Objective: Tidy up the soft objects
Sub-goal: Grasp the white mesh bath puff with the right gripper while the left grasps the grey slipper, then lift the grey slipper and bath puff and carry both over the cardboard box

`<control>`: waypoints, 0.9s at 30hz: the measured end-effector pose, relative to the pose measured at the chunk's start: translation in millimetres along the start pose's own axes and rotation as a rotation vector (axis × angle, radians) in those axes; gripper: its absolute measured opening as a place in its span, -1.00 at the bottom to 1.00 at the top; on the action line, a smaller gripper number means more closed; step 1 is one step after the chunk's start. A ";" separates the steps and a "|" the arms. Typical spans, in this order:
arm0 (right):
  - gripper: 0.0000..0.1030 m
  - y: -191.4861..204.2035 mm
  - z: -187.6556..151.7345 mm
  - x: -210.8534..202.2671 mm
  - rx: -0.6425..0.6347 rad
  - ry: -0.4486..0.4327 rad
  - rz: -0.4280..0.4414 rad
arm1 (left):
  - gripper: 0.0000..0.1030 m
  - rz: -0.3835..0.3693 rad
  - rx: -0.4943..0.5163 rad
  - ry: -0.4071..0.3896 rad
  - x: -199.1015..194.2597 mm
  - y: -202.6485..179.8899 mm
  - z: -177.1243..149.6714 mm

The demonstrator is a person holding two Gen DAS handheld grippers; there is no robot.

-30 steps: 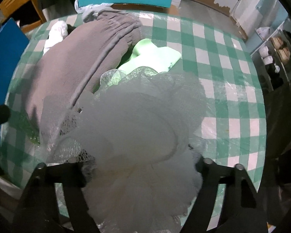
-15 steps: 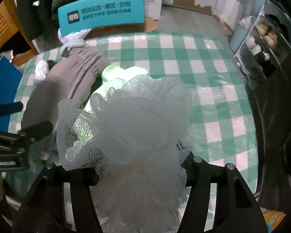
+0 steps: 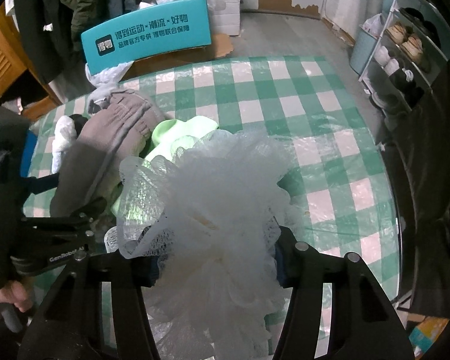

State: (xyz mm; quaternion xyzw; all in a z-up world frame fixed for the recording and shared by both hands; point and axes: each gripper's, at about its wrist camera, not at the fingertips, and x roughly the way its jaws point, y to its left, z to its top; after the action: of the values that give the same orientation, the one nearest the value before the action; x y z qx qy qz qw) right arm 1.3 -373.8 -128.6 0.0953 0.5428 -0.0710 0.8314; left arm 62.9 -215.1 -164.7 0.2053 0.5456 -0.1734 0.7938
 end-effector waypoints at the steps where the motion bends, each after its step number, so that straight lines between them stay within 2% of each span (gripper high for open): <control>1: 0.04 -0.3 0.4 -1.1 -0.001 -0.002 0.001 | 0.22 -0.001 0.000 -0.005 -1.6 -0.4 0.5; 6: -0.17 3.9 2.0 -3.4 -0.016 -0.015 -0.004 | -0.30 -0.051 -0.043 -0.029 -12.7 9.5 -2.9; 8: -0.31 6.4 2.0 -1.4 -0.027 -0.011 -0.005 | -0.39 -0.076 -0.064 -0.036 -16.3 14.9 -2.9; 14: -0.56 7.4 2.2 -7.0 -0.030 -0.030 0.003 | -0.42 -0.142 -0.106 -0.075 -43.0 28.5 -9.5; 27: -0.64 19.0 7.0 -35.8 -0.057 -0.115 0.019 | -0.42 -0.248 -0.202 -0.112 -78.5 66.1 -19.6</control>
State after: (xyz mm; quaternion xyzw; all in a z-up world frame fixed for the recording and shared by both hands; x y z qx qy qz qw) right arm -2.6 -356.5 -91.5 0.0723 0.4949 -0.0528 0.8643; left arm 53.2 -144.4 -88.3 0.0454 0.5362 -0.2257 0.8121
